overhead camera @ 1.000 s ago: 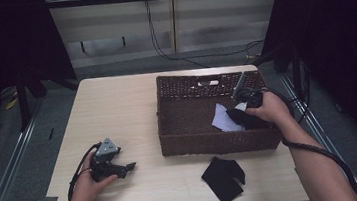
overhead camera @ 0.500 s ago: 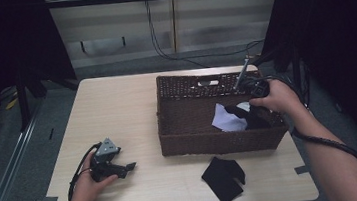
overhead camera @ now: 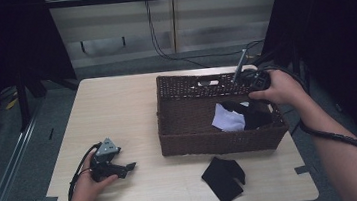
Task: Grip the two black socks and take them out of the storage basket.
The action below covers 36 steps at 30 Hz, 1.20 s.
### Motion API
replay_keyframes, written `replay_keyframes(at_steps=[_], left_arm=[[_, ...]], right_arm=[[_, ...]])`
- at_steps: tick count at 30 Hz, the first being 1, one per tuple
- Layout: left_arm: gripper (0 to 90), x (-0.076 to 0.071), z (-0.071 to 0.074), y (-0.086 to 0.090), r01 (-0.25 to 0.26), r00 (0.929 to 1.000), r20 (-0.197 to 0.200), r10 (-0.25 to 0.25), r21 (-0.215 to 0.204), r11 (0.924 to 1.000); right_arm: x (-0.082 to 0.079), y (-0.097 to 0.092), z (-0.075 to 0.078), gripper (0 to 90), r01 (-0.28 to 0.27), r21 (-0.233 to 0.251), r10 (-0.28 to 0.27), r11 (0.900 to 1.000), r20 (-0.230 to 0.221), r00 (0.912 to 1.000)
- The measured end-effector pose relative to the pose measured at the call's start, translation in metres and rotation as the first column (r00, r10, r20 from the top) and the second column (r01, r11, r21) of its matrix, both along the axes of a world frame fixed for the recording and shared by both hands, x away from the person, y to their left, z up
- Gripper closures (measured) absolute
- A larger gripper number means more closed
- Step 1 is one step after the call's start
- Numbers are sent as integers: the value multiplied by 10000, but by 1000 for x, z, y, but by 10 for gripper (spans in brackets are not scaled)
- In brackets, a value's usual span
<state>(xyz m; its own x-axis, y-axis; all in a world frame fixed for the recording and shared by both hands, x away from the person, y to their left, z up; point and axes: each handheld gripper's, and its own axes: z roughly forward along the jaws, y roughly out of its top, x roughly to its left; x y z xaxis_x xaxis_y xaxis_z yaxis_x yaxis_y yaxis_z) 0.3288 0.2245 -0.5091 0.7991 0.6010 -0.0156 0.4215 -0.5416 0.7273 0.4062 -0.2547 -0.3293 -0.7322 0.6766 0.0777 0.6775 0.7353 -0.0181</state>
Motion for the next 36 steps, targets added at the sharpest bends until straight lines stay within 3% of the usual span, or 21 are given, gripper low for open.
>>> replay_keyframes(at_steps=[3,15,21,26,36], left_arm=[[147,0,0,0,2,10000,1,-2,2,10000],[147,0,0,0,-2,10000,4,2,2,10000],[148,0,0,0,0,10000,1,0,3,10000],[147,0,0,0,10,10000,-27,-10,-25,10000],[147,0,0,0,8,10000,-20,-8,-14,10000]], right_arm=[[-2,4,6,816,-255,109,253,9996,139,9996],[0,9,32,818,-284,199,273,9994,519,9983],[-1,12,38,818,-429,231,417,9988,473,9980],[-9,15,44,819,-658,498,631,9966,553,9965],[-34,30,53,818,-1470,492,1435,9879,671,9874]])
